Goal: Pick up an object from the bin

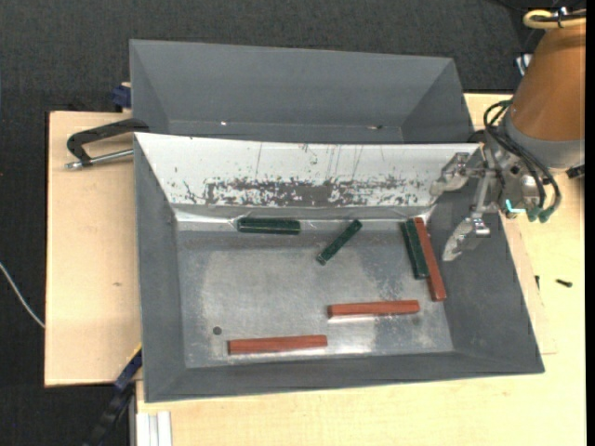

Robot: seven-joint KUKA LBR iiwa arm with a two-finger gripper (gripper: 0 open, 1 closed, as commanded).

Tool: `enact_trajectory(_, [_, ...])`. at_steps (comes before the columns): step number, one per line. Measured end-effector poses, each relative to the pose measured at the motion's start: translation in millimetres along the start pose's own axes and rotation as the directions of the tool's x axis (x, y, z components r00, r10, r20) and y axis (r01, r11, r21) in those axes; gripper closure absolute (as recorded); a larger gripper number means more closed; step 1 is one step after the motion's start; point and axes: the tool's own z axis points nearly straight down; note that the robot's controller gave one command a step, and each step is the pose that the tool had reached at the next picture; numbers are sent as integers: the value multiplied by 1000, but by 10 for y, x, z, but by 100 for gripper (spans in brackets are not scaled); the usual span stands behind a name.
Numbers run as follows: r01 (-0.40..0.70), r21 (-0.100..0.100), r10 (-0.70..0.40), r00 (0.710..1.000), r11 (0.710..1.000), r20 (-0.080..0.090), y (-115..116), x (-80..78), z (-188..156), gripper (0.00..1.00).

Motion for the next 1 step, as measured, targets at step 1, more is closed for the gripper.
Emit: enact_trajectory(1, [2, 2, -2, 1000, 1000, 8, 6, -15, -44, 0])
